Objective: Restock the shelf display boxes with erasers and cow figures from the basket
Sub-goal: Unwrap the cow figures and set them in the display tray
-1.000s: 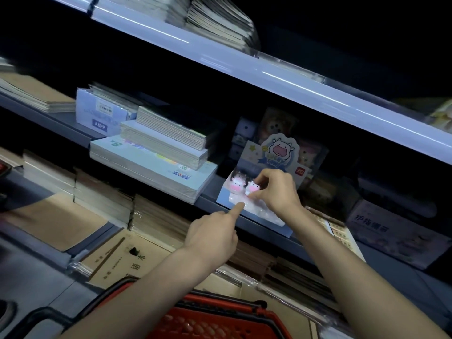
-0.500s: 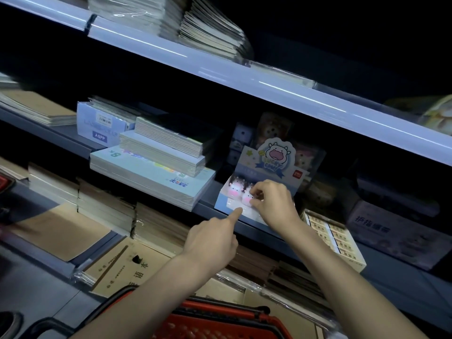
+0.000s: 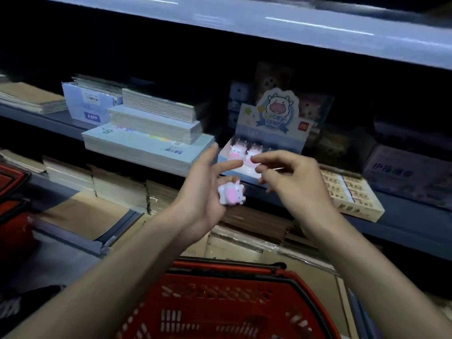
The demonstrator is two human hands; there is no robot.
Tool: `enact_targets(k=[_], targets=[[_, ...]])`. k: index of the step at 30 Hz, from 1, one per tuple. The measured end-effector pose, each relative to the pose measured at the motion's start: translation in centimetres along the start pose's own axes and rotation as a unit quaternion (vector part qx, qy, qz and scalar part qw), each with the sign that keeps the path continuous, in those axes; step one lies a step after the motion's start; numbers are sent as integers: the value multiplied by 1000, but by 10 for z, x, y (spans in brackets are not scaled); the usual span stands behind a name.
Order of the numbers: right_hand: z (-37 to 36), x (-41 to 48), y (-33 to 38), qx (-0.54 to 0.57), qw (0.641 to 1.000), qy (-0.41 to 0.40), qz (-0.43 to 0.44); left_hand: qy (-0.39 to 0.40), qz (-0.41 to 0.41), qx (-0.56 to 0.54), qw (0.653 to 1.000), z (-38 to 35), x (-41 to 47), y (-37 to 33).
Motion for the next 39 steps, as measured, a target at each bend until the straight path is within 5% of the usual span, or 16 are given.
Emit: enact_targets(k=[7,13,17,21,25,28,33,39], targets=[[-16,-28,-2,-15,996,90,-18,19,7,-132,991,-4,-6,4],[-20,-26,-10,-14,998,66,-18,34,-17,-125,991,-4,-8,3],[-4,-18,-9,27,999,32,-33,19,-129,70,989,-6,-3,5],[21,7,-17,-43,998,-24,-29,-29,-250,356,900,-3,1,12],[39,42,-21,-200,978,-49,-13,-21,-330,649,685,4,6,23],[33,72,-24,-360,932,-20,30,-27,-309,736,602,5,8,27],[21,104,-37,-476,877,54,26,-12,-263,791,552,5,10,34],[15,115,-37,-479,875,61,26,-12,-262,792,551,5,12,31]])
Point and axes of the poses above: each hand's wrist, its own x-axis towards the middle knuckle, its own z-axis out of the back of the hand, y = z × x, the point moved 2 cm from there along x, towards the middle knuckle, and after that the axes turned 3 degrees about -x, right-handed, at the moved point
